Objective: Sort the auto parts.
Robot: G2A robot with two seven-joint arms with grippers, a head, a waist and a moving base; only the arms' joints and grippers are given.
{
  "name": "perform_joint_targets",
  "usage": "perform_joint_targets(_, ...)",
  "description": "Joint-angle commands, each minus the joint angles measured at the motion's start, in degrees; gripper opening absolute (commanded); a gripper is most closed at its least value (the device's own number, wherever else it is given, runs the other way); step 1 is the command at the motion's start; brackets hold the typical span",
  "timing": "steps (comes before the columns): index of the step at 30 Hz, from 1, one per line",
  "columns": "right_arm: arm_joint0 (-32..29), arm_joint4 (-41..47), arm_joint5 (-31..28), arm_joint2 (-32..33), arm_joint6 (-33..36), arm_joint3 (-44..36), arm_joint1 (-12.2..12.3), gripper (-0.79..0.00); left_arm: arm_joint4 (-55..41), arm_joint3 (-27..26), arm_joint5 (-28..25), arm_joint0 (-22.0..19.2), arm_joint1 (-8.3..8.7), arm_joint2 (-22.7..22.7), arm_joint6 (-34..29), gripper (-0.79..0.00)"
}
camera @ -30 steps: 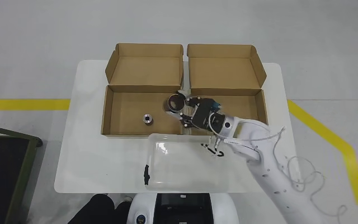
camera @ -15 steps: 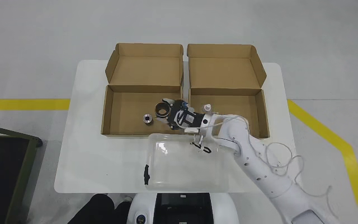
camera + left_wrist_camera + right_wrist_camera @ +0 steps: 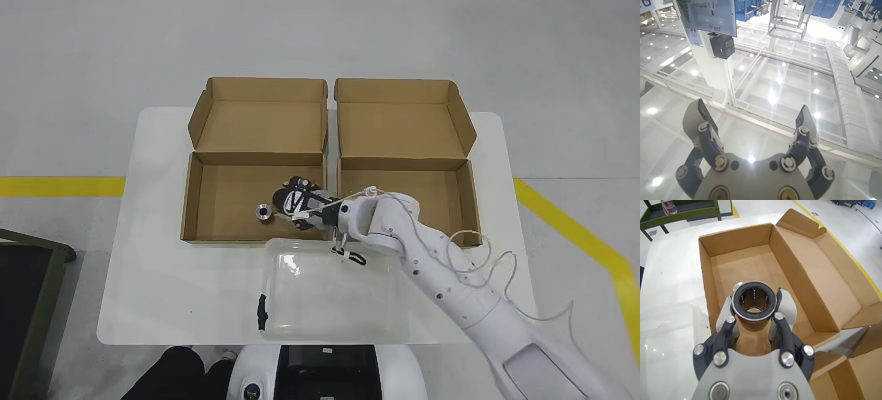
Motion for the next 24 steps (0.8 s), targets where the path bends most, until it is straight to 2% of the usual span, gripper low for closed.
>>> perform_joint_targets(1,0.81,0.12,0.51,-0.81,0.32,1.60,-0.53,-0.785,0.00,0.00,0.00,0.00,0.00,0.00,0.00,0.000)
perform_joint_targets(7,2.69,0.06,1.73,-2.45,0.74,5.72,-1.96,-0.785,0.00,0.00,0.00,0.00,0.00,0.00,0.00,0.000)
perform_joint_targets(10,3.24,-0.06,1.88,-2.82,0.85,7.09,-2.45,-0.665,0.00,0.00,0.00,0.00,0.00,0.00,0.00,0.000)
perform_joint_targets(13,3.57,-0.13,1.85,-2.97,0.83,8.09,-2.82,-0.486,0.00,0.00,0.00,0.00,0.00,0.00,0.00,0.000)
perform_joint_targets(16,3.72,-0.26,1.76,-2.98,0.82,8.84,-3.10,-0.443,0.00,0.00,0.00,0.00,0.00,0.00,0.00,0.000)
perform_joint_targets(22,3.58,-0.48,1.46,-2.73,0.74,9.56,-3.47,-0.416,0.00,0.00,0.00,0.00,0.00,0.00,0.00,0.000)
perform_joint_targets(23,3.53,-0.47,1.36,-2.60,0.72,9.57,-3.49,-0.369,0.00,0.00,0.00,0.00,0.00,0.00,0.00,0.000)
perform_joint_targets(24,3.42,-0.34,1.24,-2.41,0.65,9.45,-3.50,-0.280,0.00,0.00,0.00,0.00,0.00,0.00,0.00,0.000)
